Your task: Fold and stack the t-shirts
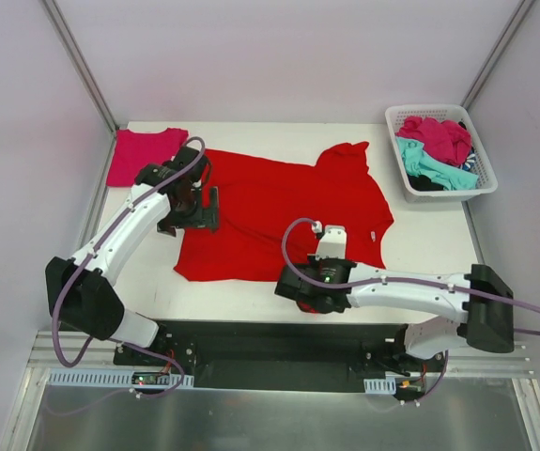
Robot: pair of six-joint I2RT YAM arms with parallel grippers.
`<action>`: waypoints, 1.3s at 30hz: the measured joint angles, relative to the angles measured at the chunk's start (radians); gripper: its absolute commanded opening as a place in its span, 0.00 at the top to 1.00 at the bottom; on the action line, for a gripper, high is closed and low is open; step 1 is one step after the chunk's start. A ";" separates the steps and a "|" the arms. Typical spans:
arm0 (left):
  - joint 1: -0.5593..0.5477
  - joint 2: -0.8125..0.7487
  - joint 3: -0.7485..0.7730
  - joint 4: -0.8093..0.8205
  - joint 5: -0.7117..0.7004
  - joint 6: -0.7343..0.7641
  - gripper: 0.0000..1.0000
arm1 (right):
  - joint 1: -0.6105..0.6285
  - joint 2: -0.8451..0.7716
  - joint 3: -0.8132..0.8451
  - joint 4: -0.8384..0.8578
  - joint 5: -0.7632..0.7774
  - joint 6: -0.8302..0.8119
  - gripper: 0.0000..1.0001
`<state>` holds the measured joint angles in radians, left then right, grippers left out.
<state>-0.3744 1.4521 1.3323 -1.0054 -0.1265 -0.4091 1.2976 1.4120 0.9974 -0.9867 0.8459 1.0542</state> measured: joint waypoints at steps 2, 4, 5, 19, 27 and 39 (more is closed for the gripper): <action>0.000 -0.017 -0.011 0.002 0.006 -0.001 0.01 | 0.011 -0.028 0.052 -0.033 0.021 -0.001 0.99; 0.000 -0.028 -0.017 0.006 0.006 -0.003 0.01 | 0.013 -0.066 0.086 -0.069 0.045 -0.002 0.99; -0.004 -0.031 -0.020 0.006 0.008 -0.003 0.01 | 0.013 -0.085 0.095 -0.085 0.055 -0.003 0.99; -0.142 -0.098 -0.234 0.069 -0.003 -0.134 0.01 | 0.009 -0.160 0.136 -0.234 0.110 -0.019 0.99; -0.053 -0.169 -0.350 0.120 0.014 -0.182 0.01 | 0.009 -0.244 0.129 -0.254 0.111 -0.019 0.99; 0.036 -0.101 -0.439 0.233 0.089 -0.175 0.10 | 0.009 -0.303 0.105 -0.311 0.116 -0.006 0.99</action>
<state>-0.3386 1.3514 0.8936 -0.7723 -0.0376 -0.5842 1.3067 1.1088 1.1019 -1.2980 0.9619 1.0485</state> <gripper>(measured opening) 0.953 0.013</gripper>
